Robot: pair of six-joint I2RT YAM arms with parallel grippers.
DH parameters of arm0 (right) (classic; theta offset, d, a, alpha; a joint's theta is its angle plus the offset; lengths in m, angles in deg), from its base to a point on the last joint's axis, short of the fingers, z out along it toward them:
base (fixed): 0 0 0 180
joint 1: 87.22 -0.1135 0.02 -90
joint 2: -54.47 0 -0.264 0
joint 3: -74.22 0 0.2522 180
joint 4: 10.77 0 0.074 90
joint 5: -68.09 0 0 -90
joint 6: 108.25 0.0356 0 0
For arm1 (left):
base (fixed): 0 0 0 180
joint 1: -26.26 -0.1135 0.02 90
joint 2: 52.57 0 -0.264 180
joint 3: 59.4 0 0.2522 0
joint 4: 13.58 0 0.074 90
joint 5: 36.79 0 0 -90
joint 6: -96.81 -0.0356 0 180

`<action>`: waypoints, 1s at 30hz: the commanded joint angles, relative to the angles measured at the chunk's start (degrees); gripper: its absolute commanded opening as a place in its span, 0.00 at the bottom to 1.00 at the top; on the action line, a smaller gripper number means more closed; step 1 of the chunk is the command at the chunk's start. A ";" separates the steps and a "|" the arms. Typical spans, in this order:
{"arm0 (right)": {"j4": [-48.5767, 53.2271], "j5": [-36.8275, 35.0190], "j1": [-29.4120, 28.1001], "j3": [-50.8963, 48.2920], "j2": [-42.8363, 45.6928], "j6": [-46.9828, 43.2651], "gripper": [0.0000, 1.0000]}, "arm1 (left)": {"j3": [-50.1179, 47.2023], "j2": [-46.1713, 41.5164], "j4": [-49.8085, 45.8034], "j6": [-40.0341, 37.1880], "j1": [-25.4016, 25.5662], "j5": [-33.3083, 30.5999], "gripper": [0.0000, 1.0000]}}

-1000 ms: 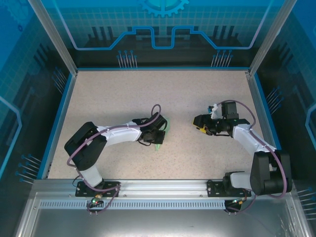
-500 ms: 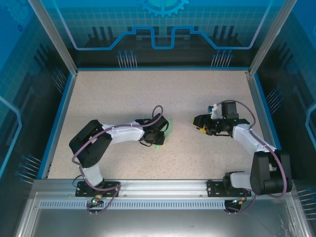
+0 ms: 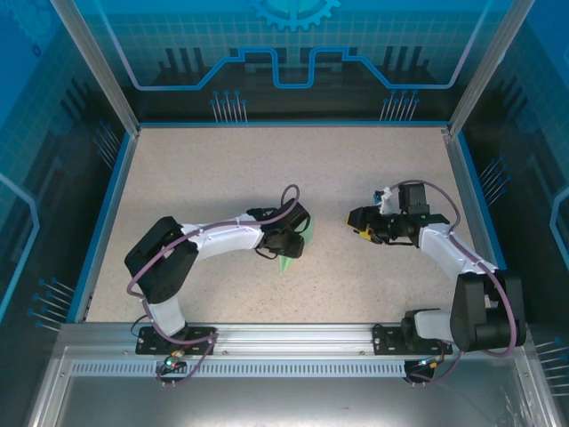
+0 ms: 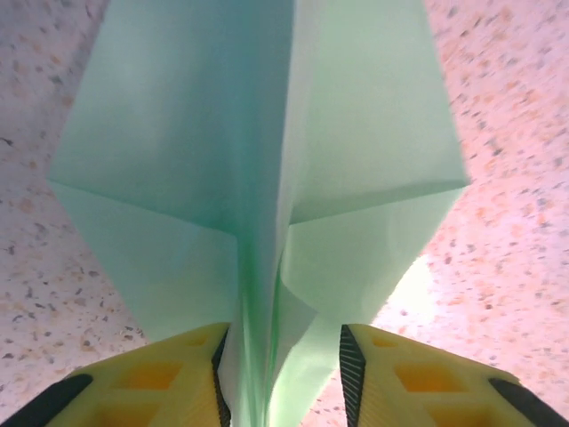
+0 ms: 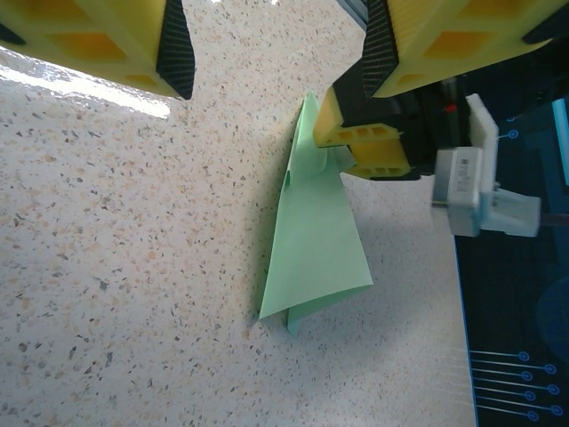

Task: Fold a paper plane with a square sheet of paper (pick it up from the middle)
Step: Reset both arms

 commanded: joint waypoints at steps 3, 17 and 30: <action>4.03 0.64 -2.13 3.27 -0.58 -7.85 0.57 | 6.10 -3.54 -12.16 -4.10 -0.29 -6.54 0.48; -19.19 -33.88 -4.40 -5.69 5.73 -20.63 0.89 | -10.36 -20.06 7.38 -15.36 -16.23 -25.22 0.99; -34.77 -45.36 -1.26 -7.95 0.26 -32.13 0.99 | -23.44 -25.26 27.30 -19.99 -32.05 -20.73 0.99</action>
